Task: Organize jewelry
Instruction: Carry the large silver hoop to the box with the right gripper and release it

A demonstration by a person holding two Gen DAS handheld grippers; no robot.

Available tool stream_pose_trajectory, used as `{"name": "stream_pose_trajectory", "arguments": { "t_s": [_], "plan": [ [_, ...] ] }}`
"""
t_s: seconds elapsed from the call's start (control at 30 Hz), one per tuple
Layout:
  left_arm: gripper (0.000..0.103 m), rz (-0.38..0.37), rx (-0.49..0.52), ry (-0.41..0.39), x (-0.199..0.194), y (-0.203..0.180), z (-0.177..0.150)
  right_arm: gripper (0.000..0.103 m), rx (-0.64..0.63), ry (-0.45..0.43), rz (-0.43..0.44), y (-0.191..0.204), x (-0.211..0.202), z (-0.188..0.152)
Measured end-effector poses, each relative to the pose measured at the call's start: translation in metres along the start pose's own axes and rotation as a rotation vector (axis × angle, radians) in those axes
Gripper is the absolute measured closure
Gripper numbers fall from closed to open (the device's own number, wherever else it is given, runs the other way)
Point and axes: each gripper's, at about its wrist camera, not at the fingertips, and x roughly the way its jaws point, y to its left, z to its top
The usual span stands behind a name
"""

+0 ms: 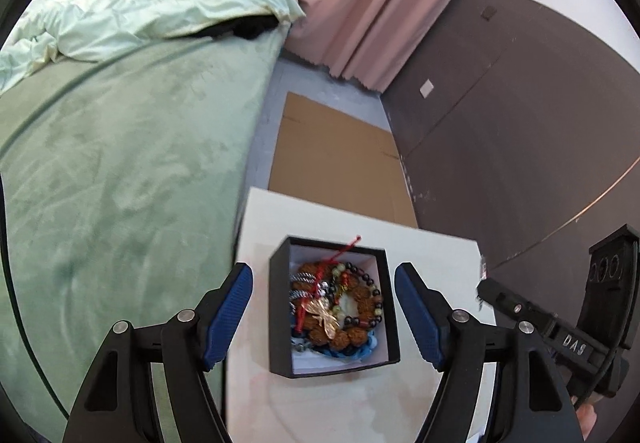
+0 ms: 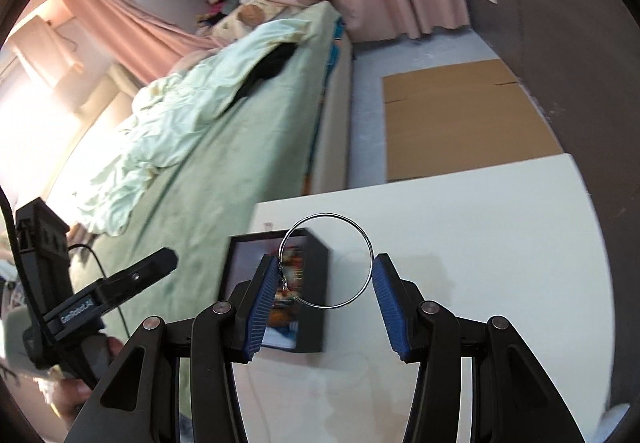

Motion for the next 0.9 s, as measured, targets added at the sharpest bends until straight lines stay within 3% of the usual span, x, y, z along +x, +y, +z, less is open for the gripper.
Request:
{"name": "stream_pose_trajectory", "arguments": {
  "t_s": [0.17,0.43,0.6,0.9],
  "plan": [
    [0.007,-0.014,-0.012,-0.056,-0.015,0.008,0.005,0.053,-0.023,0.03,0.046,0.026,0.018,-0.007],
    [0.007,-0.005,-0.062,-0.083,-0.026,0.028,0.012,0.053,-0.049,0.068,0.047,0.052,0.049,-0.019],
    [0.007,0.0,-0.072,-0.09,-0.028,0.03,0.013,0.048,-0.013,0.16,0.132,0.051,0.071,-0.025],
    [0.007,-0.006,-0.042,-0.092,-0.034,0.023,0.005,0.047,0.053,0.095,0.119,0.02,0.029,-0.026]
  ]
}}
